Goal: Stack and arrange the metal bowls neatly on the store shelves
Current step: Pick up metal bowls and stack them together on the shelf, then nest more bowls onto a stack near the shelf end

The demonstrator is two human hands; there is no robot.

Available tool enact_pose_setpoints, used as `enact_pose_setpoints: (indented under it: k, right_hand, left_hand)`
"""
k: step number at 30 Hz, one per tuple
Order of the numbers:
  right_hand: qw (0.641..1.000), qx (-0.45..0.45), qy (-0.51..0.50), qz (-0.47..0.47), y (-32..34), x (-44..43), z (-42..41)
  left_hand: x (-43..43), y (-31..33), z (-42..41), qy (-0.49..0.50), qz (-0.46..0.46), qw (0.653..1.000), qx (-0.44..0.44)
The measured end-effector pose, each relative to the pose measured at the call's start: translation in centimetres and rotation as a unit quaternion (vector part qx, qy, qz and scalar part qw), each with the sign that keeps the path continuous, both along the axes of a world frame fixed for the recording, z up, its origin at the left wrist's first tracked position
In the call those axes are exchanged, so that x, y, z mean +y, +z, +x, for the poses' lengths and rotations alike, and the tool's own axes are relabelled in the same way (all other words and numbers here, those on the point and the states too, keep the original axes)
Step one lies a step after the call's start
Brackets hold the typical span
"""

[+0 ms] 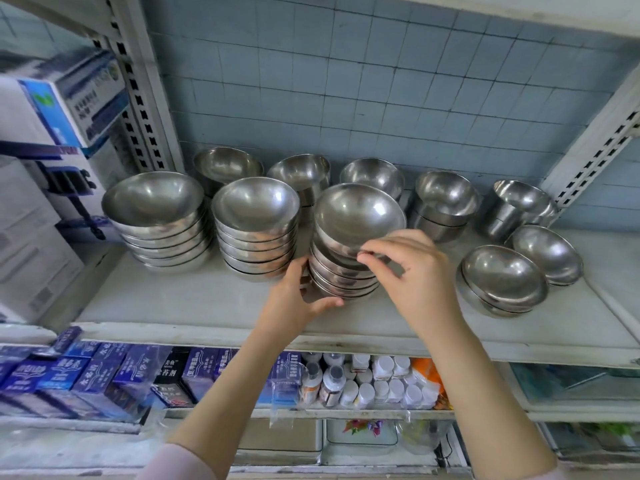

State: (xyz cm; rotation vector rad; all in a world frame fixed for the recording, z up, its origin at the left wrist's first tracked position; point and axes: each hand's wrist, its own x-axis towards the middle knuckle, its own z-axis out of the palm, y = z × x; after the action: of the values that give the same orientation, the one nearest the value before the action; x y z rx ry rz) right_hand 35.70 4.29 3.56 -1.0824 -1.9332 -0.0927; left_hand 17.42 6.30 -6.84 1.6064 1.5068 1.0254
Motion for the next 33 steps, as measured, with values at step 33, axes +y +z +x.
enact_pose_setpoints:
  k: [33]
  right_hand:
    - [0.814, 0.420, 0.052, -0.397, -7.0, 3.4, -0.3]
  left_hand:
    - [1.0, -0.9, -0.2, -0.048, 0.037, 0.996, 0.063]
